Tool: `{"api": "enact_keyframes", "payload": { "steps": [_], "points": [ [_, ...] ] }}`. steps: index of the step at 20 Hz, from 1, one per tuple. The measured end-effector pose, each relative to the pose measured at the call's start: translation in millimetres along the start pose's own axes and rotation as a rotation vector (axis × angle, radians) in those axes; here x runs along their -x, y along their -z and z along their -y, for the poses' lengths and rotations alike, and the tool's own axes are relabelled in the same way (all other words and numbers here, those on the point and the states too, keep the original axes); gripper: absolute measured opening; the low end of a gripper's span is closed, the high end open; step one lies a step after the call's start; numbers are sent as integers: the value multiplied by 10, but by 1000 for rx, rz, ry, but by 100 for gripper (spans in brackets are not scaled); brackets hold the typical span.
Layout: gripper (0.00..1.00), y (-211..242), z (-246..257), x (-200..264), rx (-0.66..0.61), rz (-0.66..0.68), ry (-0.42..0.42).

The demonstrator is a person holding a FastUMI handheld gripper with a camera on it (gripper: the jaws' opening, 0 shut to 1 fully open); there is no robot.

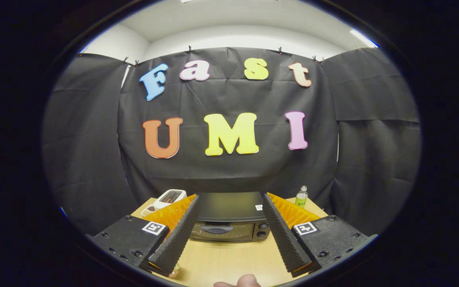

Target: Open the toaster oven, put the food inside, and close the toaster oven door.

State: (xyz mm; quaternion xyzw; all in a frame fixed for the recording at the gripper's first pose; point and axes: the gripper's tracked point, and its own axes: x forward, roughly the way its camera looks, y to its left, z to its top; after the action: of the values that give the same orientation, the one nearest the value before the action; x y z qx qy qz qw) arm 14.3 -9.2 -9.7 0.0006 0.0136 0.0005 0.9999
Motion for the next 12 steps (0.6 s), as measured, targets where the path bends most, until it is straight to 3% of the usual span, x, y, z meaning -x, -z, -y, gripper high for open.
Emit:
{"api": "enact_keyframes", "payload": {
  "steps": [7, 12],
  "points": [
    [100, 114, -77, -190, 2, -25, -19],
    [100, 508, -178, -665, -1, -90, -47]
  ]
}}
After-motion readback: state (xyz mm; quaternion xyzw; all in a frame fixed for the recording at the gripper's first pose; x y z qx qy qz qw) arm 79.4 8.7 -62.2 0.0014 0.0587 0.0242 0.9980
